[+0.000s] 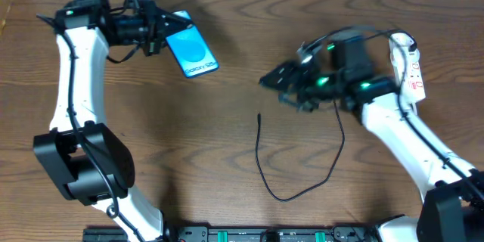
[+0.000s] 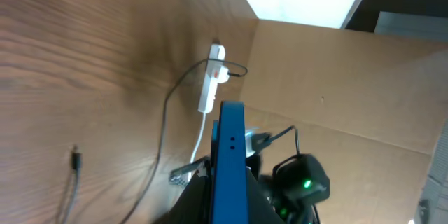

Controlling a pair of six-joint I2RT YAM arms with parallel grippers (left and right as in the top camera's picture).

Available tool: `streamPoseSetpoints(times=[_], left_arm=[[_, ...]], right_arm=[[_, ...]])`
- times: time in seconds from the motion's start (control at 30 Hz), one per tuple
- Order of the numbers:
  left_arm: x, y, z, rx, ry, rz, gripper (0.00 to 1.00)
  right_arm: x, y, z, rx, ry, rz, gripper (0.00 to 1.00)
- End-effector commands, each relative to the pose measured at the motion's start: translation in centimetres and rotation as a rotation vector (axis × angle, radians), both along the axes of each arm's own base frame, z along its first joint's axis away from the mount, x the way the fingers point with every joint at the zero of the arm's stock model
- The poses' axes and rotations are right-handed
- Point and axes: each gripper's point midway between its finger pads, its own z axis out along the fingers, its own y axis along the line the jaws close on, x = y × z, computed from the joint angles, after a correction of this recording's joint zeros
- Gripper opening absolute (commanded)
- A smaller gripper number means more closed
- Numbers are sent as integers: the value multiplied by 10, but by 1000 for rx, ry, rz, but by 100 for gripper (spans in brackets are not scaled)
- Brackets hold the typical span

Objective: Plug charger to phone and switch on socket
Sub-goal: 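Open the right gripper and move it toward the black cable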

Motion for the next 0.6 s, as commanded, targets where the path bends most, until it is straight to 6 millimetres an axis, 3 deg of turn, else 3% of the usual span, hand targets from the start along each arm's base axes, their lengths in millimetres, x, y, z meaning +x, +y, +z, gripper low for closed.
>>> streamPoseSetpoints(times=[0.0,0.27,0.57], left_arm=[[-4,3,18,-17,-121,-42,7],[-9,9,36,-85,-268,-90,7],[-9,9,37,-88,-270,-90,7]], right_arm=[[9,-13,-33,-321,-131,-77,88],[-13,-9,-57,-616,-226,-80,86],[-27,0,-100,-705,-158,-25,78]])
